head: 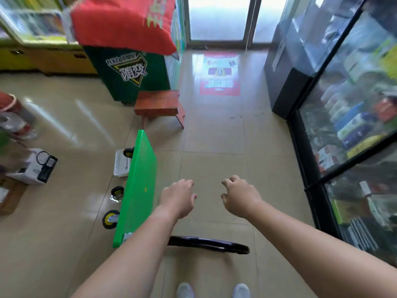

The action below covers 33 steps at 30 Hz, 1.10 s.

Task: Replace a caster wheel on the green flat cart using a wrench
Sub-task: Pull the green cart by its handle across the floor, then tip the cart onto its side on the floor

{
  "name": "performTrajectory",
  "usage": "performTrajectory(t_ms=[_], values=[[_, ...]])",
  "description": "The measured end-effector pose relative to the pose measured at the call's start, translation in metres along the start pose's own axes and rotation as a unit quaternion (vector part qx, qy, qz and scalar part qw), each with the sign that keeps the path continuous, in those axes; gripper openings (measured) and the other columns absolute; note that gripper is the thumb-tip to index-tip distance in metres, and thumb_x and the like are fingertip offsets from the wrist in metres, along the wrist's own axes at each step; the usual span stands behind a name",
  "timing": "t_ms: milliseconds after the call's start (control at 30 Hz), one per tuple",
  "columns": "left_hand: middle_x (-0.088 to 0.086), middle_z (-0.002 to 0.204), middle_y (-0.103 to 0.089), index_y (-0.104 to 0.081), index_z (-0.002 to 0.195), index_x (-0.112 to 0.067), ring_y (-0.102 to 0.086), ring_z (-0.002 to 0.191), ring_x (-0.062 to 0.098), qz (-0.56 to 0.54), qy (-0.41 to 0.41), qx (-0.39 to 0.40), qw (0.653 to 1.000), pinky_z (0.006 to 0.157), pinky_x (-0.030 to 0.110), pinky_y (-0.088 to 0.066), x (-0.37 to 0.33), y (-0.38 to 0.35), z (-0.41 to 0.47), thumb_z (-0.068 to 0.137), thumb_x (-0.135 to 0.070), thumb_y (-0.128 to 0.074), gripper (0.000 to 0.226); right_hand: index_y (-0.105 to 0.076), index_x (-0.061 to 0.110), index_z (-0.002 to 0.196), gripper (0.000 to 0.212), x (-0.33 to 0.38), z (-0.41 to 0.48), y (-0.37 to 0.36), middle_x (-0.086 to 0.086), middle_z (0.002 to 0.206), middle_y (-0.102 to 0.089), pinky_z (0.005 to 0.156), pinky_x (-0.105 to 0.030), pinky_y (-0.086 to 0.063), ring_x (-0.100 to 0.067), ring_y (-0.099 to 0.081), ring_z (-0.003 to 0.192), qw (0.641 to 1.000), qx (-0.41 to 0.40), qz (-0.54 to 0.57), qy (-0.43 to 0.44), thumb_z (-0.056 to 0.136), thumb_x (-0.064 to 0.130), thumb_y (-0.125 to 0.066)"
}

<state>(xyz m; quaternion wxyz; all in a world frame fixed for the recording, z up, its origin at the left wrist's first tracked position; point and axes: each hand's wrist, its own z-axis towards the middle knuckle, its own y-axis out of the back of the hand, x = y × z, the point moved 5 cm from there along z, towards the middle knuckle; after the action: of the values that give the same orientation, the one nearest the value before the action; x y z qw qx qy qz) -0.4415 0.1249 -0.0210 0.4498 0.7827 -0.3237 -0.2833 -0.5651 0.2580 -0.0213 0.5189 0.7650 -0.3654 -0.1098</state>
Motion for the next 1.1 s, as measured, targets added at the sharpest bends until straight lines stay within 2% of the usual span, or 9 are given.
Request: performTrajectory(t_ms=[233, 433, 600, 767, 967, 1100], values=[[0.002, 0.145, -0.057, -0.052, 0.144, -0.023, -0.057, 0.131, 0.027, 0.010, -0.048, -0.174, 0.984, 0.102, 0.039, -0.048, -0.098, 0.184, -0.071, 0.103, -0.040, -0.054, 0.044, -0.045, 0.020, 0.144, 0.047, -0.024, -0.094, 0.198, -0.005, 0.145, -0.046, 0.104, -0.040, -0.043, -0.031, -0.049, 0.129, 0.987, -0.158, -0.003, 0.031, 0.101, 0.040, -0.047], [0.002, 0.147, -0.054, -0.050, 0.147, -0.023, -0.056, 0.131, 0.026, 0.041, -0.088, -0.275, 0.956, 0.105, 0.041, -0.046, -0.158, 0.288, -0.152, 0.103, -0.042, -0.055, 0.048, -0.041, 0.022, 0.147, 0.049, -0.049, -0.185, 0.300, -0.004, 0.149, -0.043, 0.102, -0.043, -0.046, -0.030, -0.048, 0.130, 0.962, -0.270, -0.009, 0.032, 0.102, 0.040, -0.044], [0.002, 0.149, -0.052, -0.046, 0.150, -0.022, -0.050, 0.137, 0.025, 0.082, -0.134, -0.326, 0.932, 0.109, 0.041, -0.041, -0.201, 0.333, -0.211, 0.104, -0.046, -0.053, 0.053, -0.041, 0.022, 0.149, 0.052, -0.070, -0.261, 0.339, -0.003, 0.151, -0.041, 0.103, -0.042, -0.046, -0.028, -0.050, 0.131, 0.941, -0.338, 0.020, 0.007, 0.100, 0.040, -0.047], [0.000, 0.141, -0.058, -0.049, 0.146, -0.023, -0.057, 0.129, 0.026, 0.105, -0.171, -0.366, 0.909, 0.106, 0.043, -0.046, -0.238, 0.356, -0.249, 0.102, -0.050, -0.054, 0.052, -0.040, 0.022, 0.150, 0.055, -0.091, -0.325, 0.365, -0.005, 0.154, -0.040, 0.106, -0.044, -0.045, -0.028, -0.048, 0.134, 0.929, -0.368, 0.033, -0.019, 0.098, 0.038, -0.050], [0.000, 0.140, -0.058, -0.049, 0.145, -0.022, -0.057, 0.128, 0.025, 0.099, -0.190, -0.372, 0.903, 0.109, 0.045, -0.044, -0.294, 0.367, -0.256, 0.101, -0.051, -0.055, 0.053, -0.047, 0.019, 0.142, 0.047, -0.125, -0.371, 0.398, -0.006, 0.149, -0.045, 0.104, -0.042, -0.047, -0.025, -0.050, 0.131, 0.910, -0.414, 0.019, -0.026, 0.099, 0.037, -0.051], [0.002, 0.140, -0.057, -0.048, 0.146, -0.021, -0.055, 0.130, 0.026, 0.089, -0.200, -0.376, 0.900, 0.111, 0.046, -0.042, -0.341, 0.379, -0.240, 0.102, -0.049, -0.055, 0.052, -0.042, 0.020, 0.148, 0.053, -0.166, -0.373, 0.420, -0.005, 0.151, -0.043, 0.103, -0.041, -0.048, -0.025, -0.050, 0.132, 0.903, -0.429, 0.011, -0.036, 0.098, 0.036, -0.050]])
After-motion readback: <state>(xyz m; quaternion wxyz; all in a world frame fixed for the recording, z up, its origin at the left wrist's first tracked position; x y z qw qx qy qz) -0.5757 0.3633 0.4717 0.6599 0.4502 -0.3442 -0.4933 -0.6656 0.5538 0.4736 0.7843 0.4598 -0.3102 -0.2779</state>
